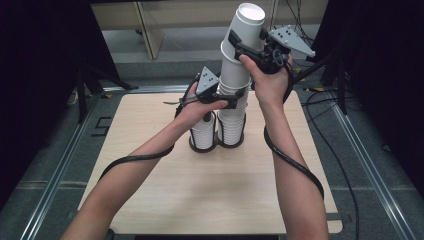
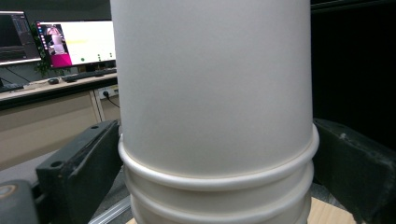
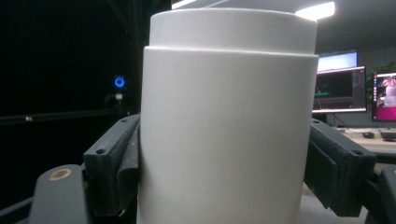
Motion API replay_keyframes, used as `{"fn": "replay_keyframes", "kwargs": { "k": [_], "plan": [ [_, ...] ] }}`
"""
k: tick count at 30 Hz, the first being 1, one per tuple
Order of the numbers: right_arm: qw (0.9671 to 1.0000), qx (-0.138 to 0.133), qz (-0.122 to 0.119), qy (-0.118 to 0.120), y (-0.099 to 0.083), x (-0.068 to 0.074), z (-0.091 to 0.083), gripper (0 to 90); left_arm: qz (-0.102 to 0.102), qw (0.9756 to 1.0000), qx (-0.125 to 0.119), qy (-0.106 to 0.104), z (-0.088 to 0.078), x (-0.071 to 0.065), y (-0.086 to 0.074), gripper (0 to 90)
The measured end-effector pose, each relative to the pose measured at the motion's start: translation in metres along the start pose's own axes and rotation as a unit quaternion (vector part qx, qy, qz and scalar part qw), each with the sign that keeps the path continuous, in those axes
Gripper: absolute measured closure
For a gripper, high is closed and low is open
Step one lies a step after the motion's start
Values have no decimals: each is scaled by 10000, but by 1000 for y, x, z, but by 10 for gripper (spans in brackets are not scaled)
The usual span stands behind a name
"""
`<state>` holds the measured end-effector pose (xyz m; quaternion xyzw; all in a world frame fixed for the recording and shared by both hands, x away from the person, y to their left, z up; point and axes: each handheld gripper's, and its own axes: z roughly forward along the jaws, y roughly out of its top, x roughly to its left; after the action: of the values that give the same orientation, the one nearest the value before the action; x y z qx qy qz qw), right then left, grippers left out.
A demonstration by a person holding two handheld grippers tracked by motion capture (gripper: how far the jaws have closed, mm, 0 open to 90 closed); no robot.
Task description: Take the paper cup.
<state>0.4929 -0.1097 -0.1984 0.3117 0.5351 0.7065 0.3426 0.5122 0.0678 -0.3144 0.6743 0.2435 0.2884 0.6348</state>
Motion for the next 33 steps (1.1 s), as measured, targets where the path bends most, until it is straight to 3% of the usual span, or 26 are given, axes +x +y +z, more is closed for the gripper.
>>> {"fn": "replay_keyframes", "kwargs": {
  "k": [13,26,33],
  "plan": [
    [9991,-235,364,47,10,-5,-6,207,31,10000,21,0,-1,0,0,41],
    [9986,-435,295,-29,18,-8,-17,207,70,10000,32,13,-1,-1,0,40],
    [9978,-505,423,-43,18,-12,-28,206,265,9996,42,50,-9,-3,4,0]
  ]
}}
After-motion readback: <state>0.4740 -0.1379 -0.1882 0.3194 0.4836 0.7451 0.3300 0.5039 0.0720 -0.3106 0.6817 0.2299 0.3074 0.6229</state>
